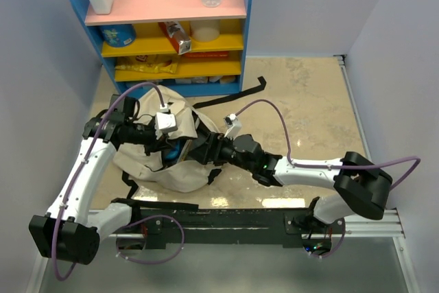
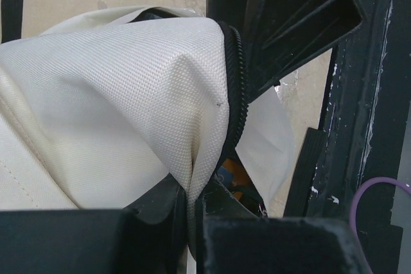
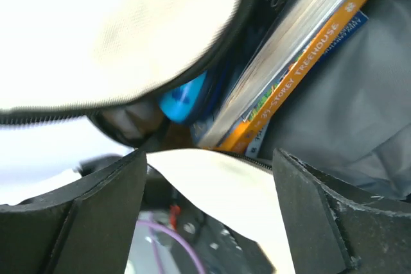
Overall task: Pack the student bag
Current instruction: Place the stationery in the student bag.
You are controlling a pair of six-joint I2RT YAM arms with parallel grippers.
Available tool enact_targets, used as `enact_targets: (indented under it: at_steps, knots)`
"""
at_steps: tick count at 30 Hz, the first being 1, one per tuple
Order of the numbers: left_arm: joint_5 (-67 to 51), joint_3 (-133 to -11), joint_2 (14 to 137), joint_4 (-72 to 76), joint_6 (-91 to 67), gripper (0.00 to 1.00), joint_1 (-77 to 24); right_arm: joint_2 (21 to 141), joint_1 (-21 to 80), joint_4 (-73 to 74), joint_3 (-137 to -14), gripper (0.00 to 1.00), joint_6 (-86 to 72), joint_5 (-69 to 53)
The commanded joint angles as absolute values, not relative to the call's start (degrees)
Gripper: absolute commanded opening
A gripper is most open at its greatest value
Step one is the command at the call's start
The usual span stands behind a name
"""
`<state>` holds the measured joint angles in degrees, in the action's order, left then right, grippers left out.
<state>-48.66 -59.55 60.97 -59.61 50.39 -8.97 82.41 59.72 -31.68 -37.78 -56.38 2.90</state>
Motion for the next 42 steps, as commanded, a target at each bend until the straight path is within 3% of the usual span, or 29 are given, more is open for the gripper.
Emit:
enact_targets:
  at_steps: [1, 5, 14, 19, 29, 42]
  knots:
    - [-54.1, -59.2, 60.9, -56.3, 49.0, 0.06, -9.8, 82.1, 60.1, -32.3, -39.5, 0.78, -44.8, 0.1]
    - [-54.1, -58.1, 60.9, -55.5, 48.5, 0.1, -10.5, 80.1, 62.1, -31.1, -41.8, 0.69, -29.2, 2.5]
    - [-53.9, -52.1, 64.3, -52.8, 47.4, 0.14, -15.3, 70.6, 65.4, -35.2, -37.4, 0.73, -5.6, 5.1]
    - [-52.8, -50.6, 66.0, -53.3, 48.0, 0.18, -16.2, 74.0, 67.2, -34.3, -37.4, 0.72, -4.0, 3.6]
    - [-54.4, -56.3, 64.5, -58.2, 49.0, 0.49, -16.3, 80.7, 72.6, -32.5, -41.1, 0.72, 3.0, 6.7]
    - [-47.5, -61.9, 62.7, -58.4, 47.1, 0.5, -15.7, 85.1, 77.6, -32.2, -45.1, 0.73, 14.1, 9.4]
